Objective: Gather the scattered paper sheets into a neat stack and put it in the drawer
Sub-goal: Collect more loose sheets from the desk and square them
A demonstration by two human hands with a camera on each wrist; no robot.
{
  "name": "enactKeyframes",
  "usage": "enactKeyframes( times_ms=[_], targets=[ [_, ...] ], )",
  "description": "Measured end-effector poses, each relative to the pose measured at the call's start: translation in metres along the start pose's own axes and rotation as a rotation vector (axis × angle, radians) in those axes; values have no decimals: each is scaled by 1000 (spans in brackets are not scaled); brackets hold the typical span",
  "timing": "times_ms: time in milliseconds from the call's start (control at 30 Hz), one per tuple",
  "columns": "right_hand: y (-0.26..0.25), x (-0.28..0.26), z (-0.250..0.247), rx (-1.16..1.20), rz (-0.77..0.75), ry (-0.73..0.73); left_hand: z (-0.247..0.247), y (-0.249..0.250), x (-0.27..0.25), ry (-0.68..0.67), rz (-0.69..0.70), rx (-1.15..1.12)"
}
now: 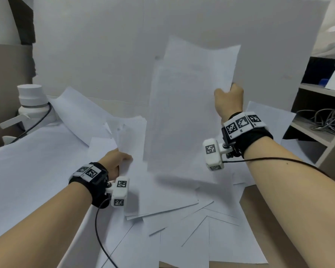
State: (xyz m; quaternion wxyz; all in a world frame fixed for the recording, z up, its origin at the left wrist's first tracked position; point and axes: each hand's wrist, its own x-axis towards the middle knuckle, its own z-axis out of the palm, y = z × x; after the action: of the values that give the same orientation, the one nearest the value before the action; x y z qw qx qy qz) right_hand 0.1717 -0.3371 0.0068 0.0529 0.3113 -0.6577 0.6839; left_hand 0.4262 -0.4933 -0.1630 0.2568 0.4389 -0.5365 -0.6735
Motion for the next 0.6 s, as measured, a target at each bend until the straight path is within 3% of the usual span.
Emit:
enactKeyframes(
  times_ms=[167, 267, 400, 600],
  targets=[
    [53, -14, 2, -318, 326, -244, -7, 8, -4, -71, -8, -77],
    [85, -26, 17, -425, 440, -364, -8, 6, 3, -73, -59, -114],
    [123, -31, 48, -423, 476, -433, -9, 3, 11, -90, -186, -71],
    [150, -48, 86, -364, 466, -500, -10, -2, 15, -239, -233, -52]
  ],
)
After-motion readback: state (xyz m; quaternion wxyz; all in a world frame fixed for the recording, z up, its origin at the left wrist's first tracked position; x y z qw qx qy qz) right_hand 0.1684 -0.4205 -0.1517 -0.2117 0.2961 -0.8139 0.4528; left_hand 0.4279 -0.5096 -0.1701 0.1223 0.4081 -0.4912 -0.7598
